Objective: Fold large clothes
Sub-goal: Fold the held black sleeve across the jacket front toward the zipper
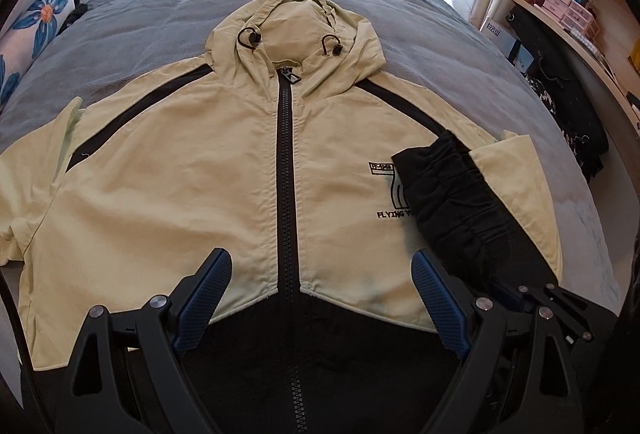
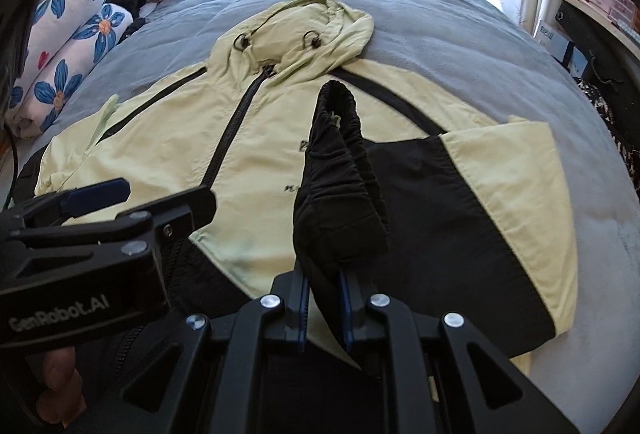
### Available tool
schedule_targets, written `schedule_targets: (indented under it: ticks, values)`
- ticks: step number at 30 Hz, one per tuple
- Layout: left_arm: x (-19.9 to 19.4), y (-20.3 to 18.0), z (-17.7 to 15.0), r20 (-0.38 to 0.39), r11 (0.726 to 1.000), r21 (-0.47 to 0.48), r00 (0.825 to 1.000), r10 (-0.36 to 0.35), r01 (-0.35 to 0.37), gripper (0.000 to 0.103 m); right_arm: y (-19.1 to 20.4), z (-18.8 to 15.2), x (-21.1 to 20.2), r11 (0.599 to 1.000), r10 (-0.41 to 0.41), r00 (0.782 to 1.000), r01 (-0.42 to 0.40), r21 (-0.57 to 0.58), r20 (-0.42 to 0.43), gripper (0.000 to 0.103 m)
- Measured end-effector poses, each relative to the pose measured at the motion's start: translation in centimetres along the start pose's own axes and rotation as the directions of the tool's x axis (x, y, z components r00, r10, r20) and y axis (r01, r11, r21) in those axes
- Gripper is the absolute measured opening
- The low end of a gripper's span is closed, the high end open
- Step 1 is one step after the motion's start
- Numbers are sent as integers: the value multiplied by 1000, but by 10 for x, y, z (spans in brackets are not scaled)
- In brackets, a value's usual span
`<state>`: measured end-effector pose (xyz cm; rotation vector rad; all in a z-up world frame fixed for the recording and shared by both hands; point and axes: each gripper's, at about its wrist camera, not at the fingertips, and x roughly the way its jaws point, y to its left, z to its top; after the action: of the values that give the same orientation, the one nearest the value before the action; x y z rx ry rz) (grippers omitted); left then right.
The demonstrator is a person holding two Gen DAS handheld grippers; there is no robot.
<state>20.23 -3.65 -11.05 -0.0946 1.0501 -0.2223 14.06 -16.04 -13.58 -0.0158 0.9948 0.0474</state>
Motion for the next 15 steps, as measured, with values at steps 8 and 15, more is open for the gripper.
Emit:
schedule_targets:
  ticks: [8, 15]
  values:
    - [-2, 3, -3, -12, 1000, -1, 1000, -6, 6, 90, -6, -12, -12, 998, 30, 999, -31, 55, 24, 43]
    - [1, -6, -4, -35, 998, 5, 998, -58, 59, 90, -26, -30, -47, 996, -7, 997, 1, 89, 71, 44]
